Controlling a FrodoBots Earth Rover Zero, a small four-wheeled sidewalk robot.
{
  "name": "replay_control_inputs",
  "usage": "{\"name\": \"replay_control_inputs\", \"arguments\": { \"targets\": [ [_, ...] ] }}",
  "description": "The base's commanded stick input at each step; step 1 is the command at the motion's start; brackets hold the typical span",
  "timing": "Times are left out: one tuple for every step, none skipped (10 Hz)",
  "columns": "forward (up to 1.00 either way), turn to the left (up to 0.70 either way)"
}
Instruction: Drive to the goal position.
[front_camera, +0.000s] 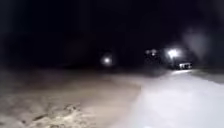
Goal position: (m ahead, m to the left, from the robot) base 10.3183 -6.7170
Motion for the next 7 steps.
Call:
{"name": "replay_control_inputs", "arguments": {
  "targets": [
    [0.00, -0.70],
    [0.00, -0.70],
    [0.00, -0.70],
    [0.00, -0.70],
    [0.00, -0.70],
    [0.00, -0.70],
    [0.00, -0.70]
  ]
}}
